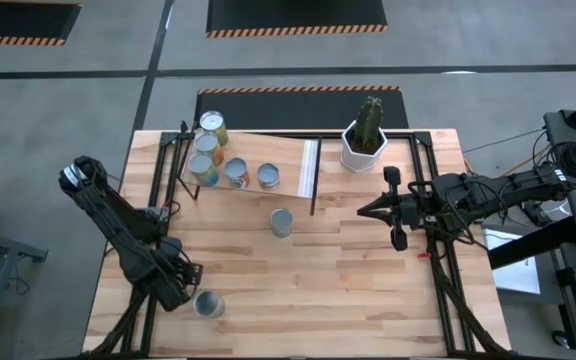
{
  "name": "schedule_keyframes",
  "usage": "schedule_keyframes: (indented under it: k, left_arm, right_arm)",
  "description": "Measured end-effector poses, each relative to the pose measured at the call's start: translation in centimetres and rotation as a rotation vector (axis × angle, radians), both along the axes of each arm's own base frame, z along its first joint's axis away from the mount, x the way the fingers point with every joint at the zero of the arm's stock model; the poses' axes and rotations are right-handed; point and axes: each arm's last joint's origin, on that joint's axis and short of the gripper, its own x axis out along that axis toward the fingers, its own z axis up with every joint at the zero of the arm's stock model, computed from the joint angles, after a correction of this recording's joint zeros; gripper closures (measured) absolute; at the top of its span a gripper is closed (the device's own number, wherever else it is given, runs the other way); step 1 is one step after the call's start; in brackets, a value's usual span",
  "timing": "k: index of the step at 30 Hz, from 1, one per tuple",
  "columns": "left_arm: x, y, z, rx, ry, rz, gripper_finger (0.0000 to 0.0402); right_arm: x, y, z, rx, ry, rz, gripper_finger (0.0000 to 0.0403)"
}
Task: Pick and place cans onto a shelf
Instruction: Put the canned carrots on the shelf
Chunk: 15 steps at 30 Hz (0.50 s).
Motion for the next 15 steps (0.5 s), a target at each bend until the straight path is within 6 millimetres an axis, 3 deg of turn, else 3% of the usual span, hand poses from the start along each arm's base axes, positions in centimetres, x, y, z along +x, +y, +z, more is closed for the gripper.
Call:
schedule_keyframes:
  k: [7, 15]
  left_arm:
    - [0.2, -0.3, -0.7, 0.026, 0.03, -0.002, 0.0025]
    - [0.0, 0.0, -1.3, 0.052, 0.051, -0.004, 0.0018]
  right_arm:
    - [0.0, 0.0, 0.0, 0.0, 0.001, 0.0, 0.0394]
    - [0.0, 0.0, 0.0, 0.002, 0.002, 0.0, 0.0394]
